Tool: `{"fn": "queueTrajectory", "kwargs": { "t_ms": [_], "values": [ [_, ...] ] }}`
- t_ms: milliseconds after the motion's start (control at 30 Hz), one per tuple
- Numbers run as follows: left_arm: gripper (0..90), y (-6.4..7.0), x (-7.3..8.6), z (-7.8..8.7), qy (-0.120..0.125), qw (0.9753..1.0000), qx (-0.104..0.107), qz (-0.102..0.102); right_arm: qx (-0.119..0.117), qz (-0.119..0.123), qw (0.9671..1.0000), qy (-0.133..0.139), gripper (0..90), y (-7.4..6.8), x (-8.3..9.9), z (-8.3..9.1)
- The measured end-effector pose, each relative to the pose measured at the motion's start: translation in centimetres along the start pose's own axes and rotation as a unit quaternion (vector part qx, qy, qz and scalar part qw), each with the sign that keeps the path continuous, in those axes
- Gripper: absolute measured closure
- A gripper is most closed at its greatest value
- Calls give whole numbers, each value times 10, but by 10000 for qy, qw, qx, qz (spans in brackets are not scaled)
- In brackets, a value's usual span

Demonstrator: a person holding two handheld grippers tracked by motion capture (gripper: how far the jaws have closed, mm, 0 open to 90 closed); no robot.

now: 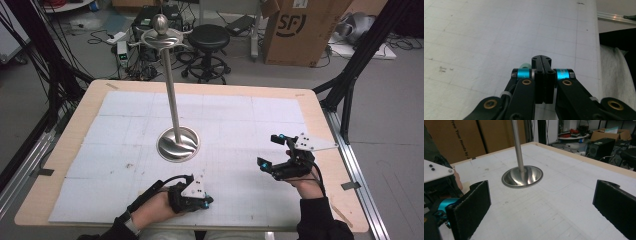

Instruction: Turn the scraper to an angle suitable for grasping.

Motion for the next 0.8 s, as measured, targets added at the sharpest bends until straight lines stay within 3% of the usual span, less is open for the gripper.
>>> {"fn": "queueTrajectory", "kwargs": {
  "t_ms": [67, 200, 333, 700, 800],
  "values": [
    [900, -3, 1, 1, -13, 9998, 49, 194, -11, -12, 10000, -15, 2, 0, 1, 0],
    [900, -14, 7, 7, -12, 9991, -82, 408, 15, -24, 10000, -19, 3, 1, 2, 0],
    [900, -25, 14, 15, -67, 9984, -316, 468, 12, -19, 10000, -53, 2, 1, 3, -1],
    [900, -45, 30, 31, -104, 9954, -645, 701, 35, -33, 10000, -40, 3, 2, 3, 0],
    [900, -44, 31, 35, -163, 9943, -793, 688, 21, -50, 10000, -46, 2, 2, 3, 0]
  ]
}}
Point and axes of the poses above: each handheld gripper's, and its own axes: z roughly backward along the jaws, x roughly out of its underside, y roughly to its right, the point moved 4 cm from there along -z, roughly forward along the jaws, and after that the axes turned 4 degrees about -y, right-handed, at the moved point
